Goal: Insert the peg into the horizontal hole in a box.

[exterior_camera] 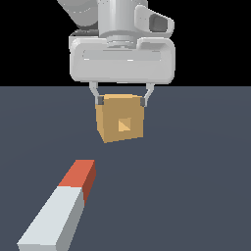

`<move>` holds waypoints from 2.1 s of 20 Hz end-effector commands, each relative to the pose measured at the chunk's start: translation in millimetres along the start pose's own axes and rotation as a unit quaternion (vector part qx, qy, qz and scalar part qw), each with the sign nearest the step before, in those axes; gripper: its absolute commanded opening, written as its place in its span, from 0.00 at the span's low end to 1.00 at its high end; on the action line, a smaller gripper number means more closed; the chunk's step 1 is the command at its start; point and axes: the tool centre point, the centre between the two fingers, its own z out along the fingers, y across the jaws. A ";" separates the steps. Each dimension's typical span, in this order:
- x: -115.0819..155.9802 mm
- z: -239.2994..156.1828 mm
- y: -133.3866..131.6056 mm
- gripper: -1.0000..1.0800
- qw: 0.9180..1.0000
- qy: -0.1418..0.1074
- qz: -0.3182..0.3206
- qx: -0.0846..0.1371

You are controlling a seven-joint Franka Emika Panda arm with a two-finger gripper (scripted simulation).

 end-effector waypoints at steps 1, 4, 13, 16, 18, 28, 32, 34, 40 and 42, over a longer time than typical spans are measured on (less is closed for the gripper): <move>0.0 0.0 0.0 0.96 1.000 0.000 0.000 0.000; -2.4 1.7 -1.2 0.96 1.000 0.000 0.000 0.000; -41.4 24.6 -21.3 0.96 1.000 0.002 0.000 -0.003; -64.7 38.7 -33.1 0.96 1.000 0.004 0.000 -0.005; -82.2 49.3 -41.6 0.96 1.000 0.005 -0.001 -0.007; -148.6 90.8 -71.5 0.96 1.000 0.009 -0.001 -0.012; -160.5 98.5 -76.2 0.96 1.000 0.010 -0.002 -0.013; -163.3 100.3 -77.1 0.96 1.000 0.011 -0.002 -0.013; -161.6 99.0 -75.6 0.96 1.000 0.011 -0.002 -0.013; -162.5 100.0 -76.1 0.96 1.000 0.011 -0.001 -0.013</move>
